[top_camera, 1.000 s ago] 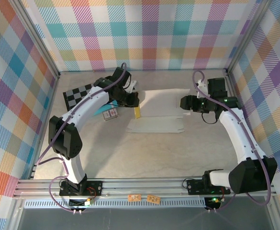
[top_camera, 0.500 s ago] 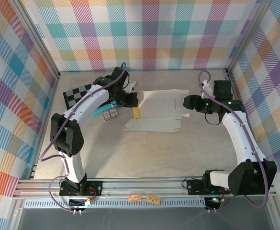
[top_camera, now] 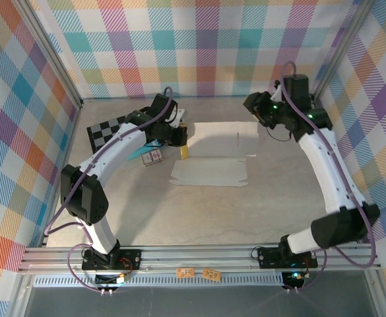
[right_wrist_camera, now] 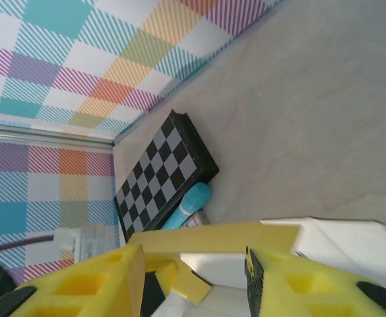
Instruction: Fold the paper box
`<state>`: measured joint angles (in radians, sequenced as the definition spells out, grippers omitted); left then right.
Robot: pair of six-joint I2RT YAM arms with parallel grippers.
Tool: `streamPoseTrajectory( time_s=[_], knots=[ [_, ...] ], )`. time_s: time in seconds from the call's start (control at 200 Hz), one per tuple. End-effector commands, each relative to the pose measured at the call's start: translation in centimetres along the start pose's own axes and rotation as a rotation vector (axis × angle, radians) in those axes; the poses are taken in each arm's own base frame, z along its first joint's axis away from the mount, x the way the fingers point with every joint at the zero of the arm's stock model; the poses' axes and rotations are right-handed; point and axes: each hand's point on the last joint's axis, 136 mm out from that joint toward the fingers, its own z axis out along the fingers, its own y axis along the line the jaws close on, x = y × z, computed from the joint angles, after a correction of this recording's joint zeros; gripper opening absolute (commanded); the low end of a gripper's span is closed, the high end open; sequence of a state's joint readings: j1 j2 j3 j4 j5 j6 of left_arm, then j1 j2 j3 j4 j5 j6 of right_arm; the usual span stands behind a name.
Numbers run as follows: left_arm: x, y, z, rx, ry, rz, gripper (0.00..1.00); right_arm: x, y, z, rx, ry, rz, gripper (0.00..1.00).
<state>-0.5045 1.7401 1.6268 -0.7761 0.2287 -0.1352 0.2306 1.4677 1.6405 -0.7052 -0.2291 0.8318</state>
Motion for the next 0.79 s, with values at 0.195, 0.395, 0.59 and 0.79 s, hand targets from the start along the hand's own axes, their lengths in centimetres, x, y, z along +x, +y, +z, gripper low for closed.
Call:
streamPoseTrajectory(
  time_s=[0.195, 0.395, 0.59, 0.79],
  knots=[
    [-0.5, -0.4, -1.4, -0.015, -0.057, 0.015, 0.0, 0.8, -1.1, 2.9, 0.111, 0.096, 0.11, 0.41],
    [-0.6, -0.4, -1.6, -0.02, -0.062, 0.016, 0.0, 2.4, -1.9, 2.6, 0.118, 0.123, 0.138, 0.41],
    [-0.7, -0.6, -1.7, -0.01, -0.066, 0.018, 0.0, 3.0, -2.6, 3.1, 0.132, 0.133, 0.137, 0.41],
    [-0.6, -0.8, -2.1, -0.008, -0.071, 0.024, 0.0, 3.5, -1.9, 3.9, 0.102, 0.163, 0.172, 0.42]
  ],
)
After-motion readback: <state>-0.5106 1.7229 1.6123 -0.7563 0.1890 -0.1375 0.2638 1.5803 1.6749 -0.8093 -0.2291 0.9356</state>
